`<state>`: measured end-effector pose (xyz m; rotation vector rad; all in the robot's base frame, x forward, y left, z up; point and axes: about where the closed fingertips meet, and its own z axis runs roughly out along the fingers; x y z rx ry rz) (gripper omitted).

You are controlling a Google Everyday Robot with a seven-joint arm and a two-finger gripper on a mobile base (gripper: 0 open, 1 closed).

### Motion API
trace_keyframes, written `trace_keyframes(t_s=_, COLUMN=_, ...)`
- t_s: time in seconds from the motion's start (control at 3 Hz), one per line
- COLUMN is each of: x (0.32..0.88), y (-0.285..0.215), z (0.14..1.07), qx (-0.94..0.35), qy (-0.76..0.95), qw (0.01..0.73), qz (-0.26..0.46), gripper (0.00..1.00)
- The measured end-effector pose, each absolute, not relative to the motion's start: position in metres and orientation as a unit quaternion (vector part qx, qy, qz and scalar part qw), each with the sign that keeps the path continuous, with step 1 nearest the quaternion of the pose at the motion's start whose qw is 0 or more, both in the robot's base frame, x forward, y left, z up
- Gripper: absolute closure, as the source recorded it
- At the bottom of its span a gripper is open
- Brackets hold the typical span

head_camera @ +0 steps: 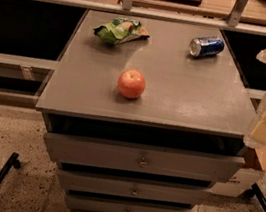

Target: Move pepsi can near apple

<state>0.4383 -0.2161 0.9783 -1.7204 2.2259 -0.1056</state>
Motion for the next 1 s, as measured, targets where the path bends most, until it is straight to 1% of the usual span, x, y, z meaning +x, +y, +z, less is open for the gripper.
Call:
trace_keyframes(t_s=0.33, x=0.438, y=-0.216, z=0.978, qx=-0.603, qy=0.78, qw=0.163, qz=-0.037, gripper=0.0)
trace_keyframes(t_s=0.67, x=0.456, y=-0.225, z=0.975, qx=-0.615, qy=0.77, qw=0.153, qz=-0.073, gripper=0.0)
trace_keyframes(t_s=1.0, x=0.499, y=-0.239, z=0.968, qx=-0.637, qy=0.749, qw=0.148, qz=-0.102, gripper=0.0)
